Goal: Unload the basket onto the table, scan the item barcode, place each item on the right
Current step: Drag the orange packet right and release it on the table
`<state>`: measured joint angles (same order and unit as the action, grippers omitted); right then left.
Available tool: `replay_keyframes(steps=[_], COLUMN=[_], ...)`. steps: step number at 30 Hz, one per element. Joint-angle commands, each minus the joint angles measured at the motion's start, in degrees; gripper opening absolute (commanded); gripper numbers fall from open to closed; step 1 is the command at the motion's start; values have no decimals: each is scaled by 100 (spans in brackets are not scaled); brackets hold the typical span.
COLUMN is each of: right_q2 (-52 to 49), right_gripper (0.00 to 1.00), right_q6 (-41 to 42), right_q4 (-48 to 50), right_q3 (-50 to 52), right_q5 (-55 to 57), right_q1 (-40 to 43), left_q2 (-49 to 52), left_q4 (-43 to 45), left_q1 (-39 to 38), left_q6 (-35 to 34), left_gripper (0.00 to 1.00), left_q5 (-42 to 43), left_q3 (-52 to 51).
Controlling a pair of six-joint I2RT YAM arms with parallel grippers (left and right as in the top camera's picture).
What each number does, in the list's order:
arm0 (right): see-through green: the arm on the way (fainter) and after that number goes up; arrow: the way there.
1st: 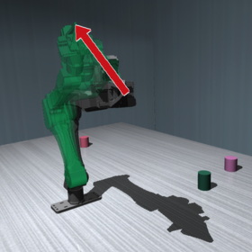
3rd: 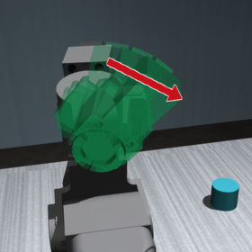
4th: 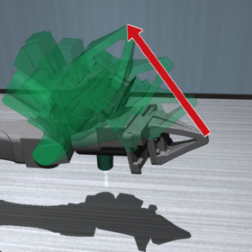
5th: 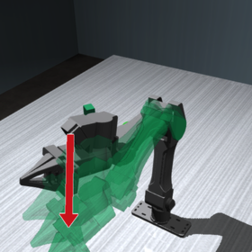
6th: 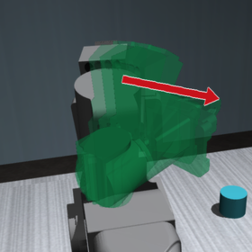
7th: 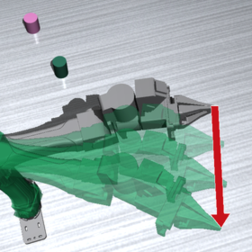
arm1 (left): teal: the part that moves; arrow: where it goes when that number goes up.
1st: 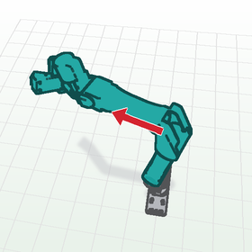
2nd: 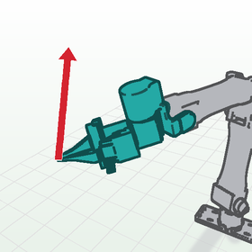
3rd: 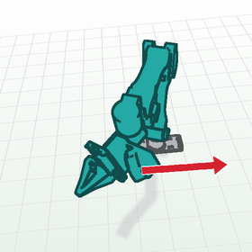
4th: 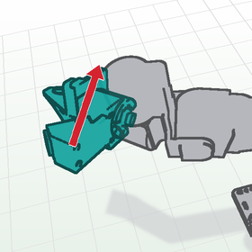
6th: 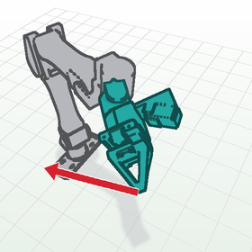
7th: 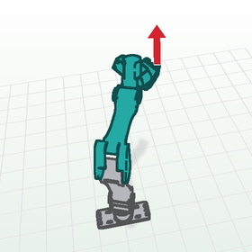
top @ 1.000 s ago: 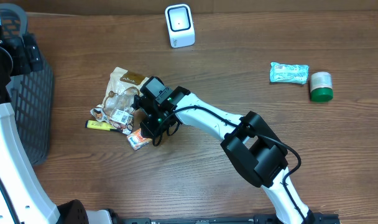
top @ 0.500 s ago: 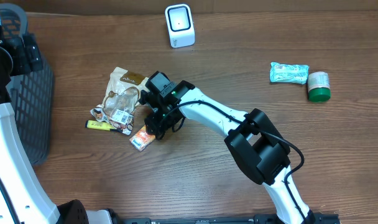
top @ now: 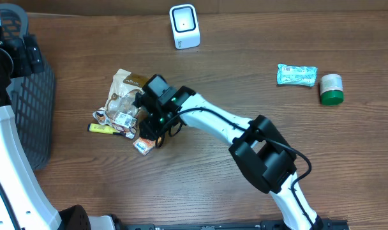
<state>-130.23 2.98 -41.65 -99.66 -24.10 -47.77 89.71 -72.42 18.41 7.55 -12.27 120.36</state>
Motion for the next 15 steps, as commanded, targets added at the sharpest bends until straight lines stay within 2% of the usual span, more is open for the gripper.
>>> replay_keyframes(steps=[1, 6, 8, 15], right_q2=[-197, -195, -188, 358], right_gripper=[44, 23, 5, 4], right_q6=[0, 0, 33, 341], right_q4=[-46, -157, -269, -1040], right_q3=[-116, -116, -166, -289], right_q5=[201, 391, 389, 369], right_q1=[-22, 68, 184, 841], left_q2=[61, 61, 61, 61], left_q4=[2, 2, 2, 2], left_q1=[-7, -7, -7, -7], left_q6=[81, 81, 81, 81], left_gripper=[100, 100, 100, 100], left_q5=[-15, -15, -15, -15], left_q3=[28, 28, 28, 28])
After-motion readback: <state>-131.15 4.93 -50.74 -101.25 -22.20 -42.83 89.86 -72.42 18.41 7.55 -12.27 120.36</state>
